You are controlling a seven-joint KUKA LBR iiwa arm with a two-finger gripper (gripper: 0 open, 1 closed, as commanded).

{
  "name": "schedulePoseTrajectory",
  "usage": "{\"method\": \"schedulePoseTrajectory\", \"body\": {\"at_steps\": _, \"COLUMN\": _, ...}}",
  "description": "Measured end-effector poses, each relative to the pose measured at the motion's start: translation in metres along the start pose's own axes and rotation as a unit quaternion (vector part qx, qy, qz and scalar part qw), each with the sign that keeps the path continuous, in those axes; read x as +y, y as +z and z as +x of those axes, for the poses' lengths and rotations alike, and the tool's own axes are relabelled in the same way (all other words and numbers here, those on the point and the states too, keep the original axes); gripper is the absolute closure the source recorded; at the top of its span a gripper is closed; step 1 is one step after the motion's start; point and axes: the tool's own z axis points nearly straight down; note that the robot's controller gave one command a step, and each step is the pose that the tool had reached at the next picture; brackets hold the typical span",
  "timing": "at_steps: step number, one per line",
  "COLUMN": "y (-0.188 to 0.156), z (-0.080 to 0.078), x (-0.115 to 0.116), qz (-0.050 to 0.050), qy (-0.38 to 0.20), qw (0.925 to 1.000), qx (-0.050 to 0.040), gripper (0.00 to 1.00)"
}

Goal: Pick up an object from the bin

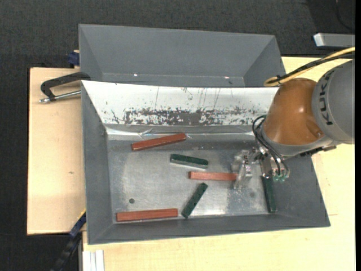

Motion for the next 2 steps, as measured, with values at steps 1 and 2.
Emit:
{"method": "schedulePoseTrajectory", "body": {"at_steps": 1, "y": 0.000, "z": 0.000, "x": 0.000, "qz": 0.000, "qy": 0.000, "qw": 1.0000, "qx": 0.0000, "gripper": 1.00}}
{"method": "schedulePoseTrajectory", "body": {"at_steps": 2, "y": -0.194, "z": -0.016, "x": -0.012, "qz": 0.001, "qy": 0.007, "qw": 0.9999, "qx": -0.0076, "gripper": 1.00}}
